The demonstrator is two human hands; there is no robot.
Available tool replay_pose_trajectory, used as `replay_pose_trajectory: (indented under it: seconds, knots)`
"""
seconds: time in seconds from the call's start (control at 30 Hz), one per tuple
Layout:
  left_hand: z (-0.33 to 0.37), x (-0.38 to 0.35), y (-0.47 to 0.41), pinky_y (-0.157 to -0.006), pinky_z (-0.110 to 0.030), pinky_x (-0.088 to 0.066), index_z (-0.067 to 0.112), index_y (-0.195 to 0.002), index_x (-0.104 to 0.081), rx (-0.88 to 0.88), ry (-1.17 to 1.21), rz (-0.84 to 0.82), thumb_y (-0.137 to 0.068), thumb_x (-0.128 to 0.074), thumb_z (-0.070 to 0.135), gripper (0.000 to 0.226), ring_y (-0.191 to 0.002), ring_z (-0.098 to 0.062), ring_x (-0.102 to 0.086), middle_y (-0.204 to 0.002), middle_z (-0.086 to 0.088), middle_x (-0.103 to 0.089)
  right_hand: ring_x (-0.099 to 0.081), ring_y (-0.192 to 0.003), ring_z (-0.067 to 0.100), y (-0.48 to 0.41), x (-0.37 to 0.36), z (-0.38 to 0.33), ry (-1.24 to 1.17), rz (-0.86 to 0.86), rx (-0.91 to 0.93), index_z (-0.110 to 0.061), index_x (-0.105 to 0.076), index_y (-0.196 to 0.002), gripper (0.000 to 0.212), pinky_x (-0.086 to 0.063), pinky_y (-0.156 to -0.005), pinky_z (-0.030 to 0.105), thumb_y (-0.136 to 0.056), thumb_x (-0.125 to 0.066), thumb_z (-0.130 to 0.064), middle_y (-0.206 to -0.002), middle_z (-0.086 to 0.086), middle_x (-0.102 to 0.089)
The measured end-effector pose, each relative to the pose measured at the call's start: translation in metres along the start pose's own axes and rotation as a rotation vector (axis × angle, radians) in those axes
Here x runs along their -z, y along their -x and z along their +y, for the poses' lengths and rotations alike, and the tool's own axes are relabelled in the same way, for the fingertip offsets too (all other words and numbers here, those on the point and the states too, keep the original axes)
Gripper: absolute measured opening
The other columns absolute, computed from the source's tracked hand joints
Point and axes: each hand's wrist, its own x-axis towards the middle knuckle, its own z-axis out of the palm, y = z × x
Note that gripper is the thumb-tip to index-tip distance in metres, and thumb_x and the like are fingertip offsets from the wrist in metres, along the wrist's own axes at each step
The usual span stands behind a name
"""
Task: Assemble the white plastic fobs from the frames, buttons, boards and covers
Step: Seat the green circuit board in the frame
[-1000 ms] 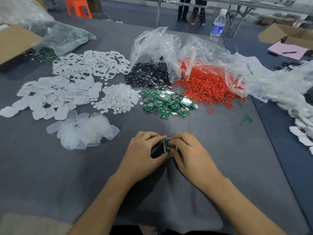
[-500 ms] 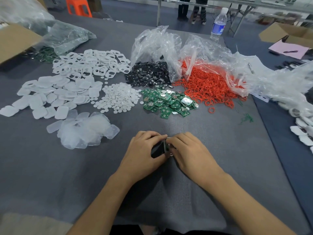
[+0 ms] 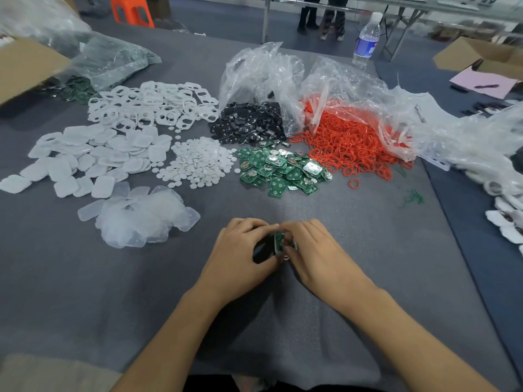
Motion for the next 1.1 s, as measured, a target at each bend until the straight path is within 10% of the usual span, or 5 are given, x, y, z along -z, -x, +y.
replay_pose_trajectory:
  seconds: [1.1]
  knots:
    - [0.0021,0.0008,-0.0002,-0.101,-0.039,-0.043,0.036,-0.131,-0.067,0.008,0.015,-0.004,-0.081,-0.057,0.066,0.059,-0.118,-0.007,-0.049,-0.121,0.019,-0.061,-0.059,-0.093,0.020,-0.0038,0.0017,0.0027,-0.084,-0.001,-0.115,-0.016,-0.063,-0.109,0.021,-0.045,-0.080,0.029,-0.089,-0.069,-0.011,-0.095,-0.004,-0.067]
